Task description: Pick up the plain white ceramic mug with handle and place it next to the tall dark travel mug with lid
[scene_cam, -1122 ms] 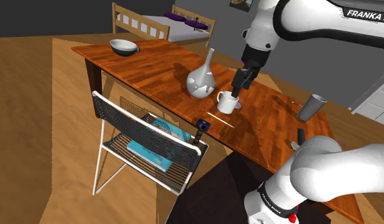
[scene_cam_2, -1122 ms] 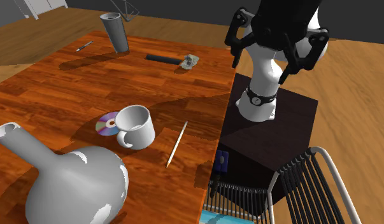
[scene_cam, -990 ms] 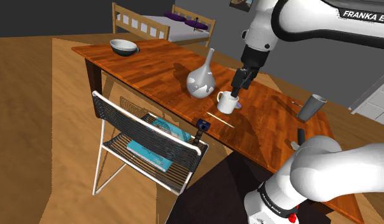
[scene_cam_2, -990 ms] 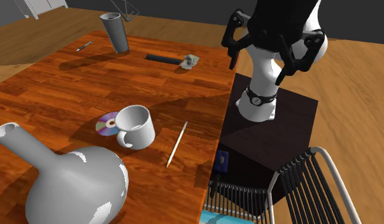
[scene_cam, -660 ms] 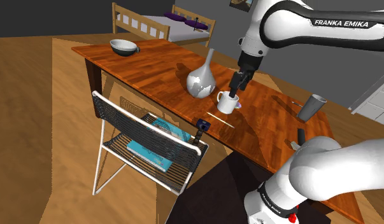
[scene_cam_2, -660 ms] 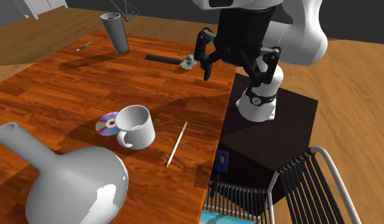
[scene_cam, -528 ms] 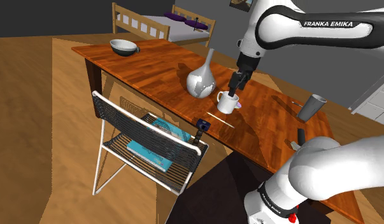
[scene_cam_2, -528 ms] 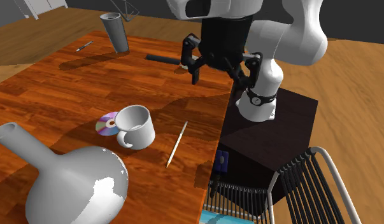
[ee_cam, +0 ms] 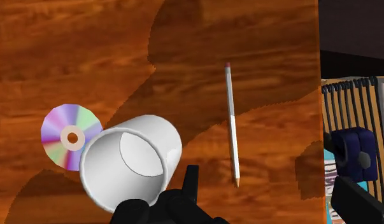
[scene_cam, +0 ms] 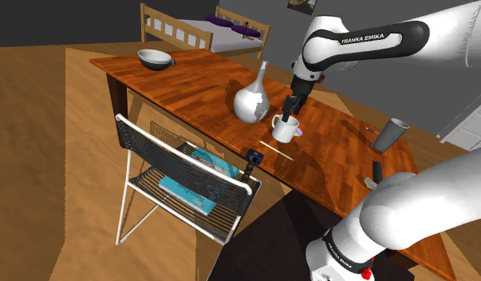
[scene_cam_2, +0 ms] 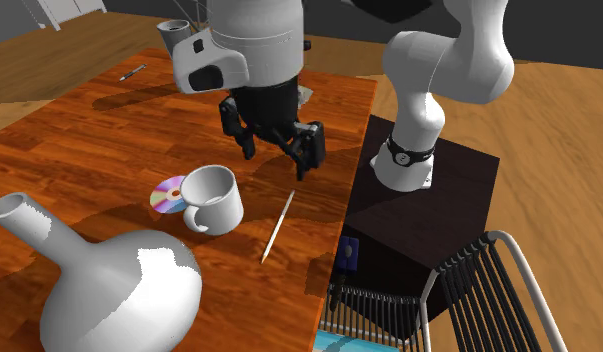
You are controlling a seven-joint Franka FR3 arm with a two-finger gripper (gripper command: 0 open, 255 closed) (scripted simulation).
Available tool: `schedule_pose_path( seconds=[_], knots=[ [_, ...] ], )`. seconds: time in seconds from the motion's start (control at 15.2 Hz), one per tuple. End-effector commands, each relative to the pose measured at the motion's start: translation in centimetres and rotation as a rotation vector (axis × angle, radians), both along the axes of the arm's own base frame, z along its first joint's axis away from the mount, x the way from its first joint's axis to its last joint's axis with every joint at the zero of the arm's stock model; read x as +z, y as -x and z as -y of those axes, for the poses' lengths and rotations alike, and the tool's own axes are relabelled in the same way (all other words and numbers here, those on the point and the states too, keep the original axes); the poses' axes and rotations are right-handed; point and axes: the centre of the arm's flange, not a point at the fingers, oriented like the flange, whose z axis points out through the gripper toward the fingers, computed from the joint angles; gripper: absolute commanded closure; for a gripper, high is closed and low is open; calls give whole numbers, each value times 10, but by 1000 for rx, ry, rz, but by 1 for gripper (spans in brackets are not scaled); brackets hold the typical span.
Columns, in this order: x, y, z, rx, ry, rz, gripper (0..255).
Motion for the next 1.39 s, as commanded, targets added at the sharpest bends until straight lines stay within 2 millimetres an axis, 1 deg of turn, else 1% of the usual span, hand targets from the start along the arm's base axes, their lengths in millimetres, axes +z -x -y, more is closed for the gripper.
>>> schedule_pose_path(
  seconds=[0.0,0.4,0.46,0.92,0.99,1.32],
  knots=[
    [-18,-10,18,3,-6,-3,0],
    [-62,-46,77,9,-25,-14,0],
    [-66,-50,83,9,-27,-15,0],
    [-103,-47,83,9,-27,-15,0],
    [-106,-46,83,9,-27,-15,0],
    [-106,-46,83,9,-27,-15,0]
  ],
)
